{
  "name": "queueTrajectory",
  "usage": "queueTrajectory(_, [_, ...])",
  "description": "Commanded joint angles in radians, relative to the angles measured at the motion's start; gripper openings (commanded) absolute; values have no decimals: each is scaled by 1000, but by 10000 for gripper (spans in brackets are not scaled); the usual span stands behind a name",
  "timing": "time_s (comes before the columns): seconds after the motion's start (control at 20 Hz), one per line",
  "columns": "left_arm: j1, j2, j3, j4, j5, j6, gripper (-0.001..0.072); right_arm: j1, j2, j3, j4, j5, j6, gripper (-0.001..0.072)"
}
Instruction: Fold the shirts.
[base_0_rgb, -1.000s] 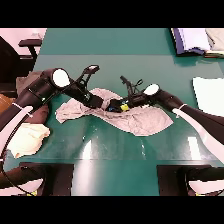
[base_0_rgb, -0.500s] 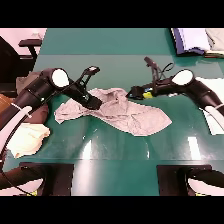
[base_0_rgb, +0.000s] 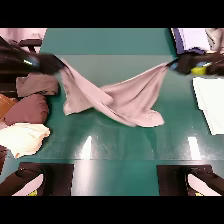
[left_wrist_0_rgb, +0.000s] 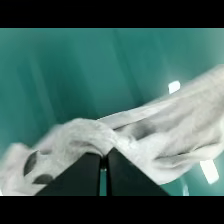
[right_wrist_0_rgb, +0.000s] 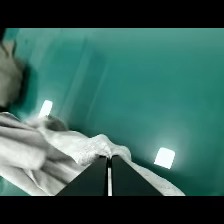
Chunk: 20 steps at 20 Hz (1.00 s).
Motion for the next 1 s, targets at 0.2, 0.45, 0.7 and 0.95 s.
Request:
queueTrajectory(0.2, [74,160,480,6,-5,3,24,-236,174,425,-6,141,-6,10])
queueTrajectory(0.45, [74,157,591,29,-104,2,24,-394,190,560,-6,262,16,10])
queueTrajectory(0.7, [74,150,277,33,-307,-6,23,-375,45,552,-7,439,51,10])
queueTrajectory(0.95, [74,152,-138,40,-289,14,22,-255,-91,343,-8,373,50,10])
